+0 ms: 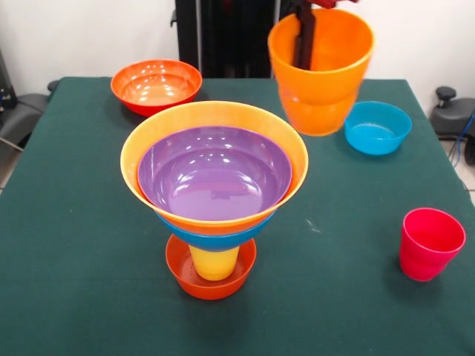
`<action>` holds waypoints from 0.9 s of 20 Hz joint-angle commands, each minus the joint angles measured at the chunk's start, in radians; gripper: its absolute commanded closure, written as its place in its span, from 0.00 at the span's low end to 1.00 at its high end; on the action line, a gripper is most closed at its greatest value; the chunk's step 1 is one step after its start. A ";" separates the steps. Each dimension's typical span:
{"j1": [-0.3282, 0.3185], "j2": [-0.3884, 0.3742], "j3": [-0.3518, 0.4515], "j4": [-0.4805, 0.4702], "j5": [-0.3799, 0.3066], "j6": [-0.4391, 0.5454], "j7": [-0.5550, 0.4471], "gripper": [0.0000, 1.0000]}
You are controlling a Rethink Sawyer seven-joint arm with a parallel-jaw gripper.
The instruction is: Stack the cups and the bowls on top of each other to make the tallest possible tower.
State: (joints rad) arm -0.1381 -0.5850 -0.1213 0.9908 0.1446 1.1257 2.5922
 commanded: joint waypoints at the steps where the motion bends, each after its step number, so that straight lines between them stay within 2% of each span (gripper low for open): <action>1: -0.031 -0.044 0.105 0.191 -0.093 -0.094 -0.296 1.00; 10: -0.051 -0.064 0.123 0.276 -0.145 -0.204 -0.284 1.00; 18: -0.056 -0.048 0.138 0.254 -0.180 -0.208 -0.260 1.00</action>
State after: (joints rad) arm -0.1811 -0.6511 -0.1089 1.1412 0.0468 0.9536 2.5920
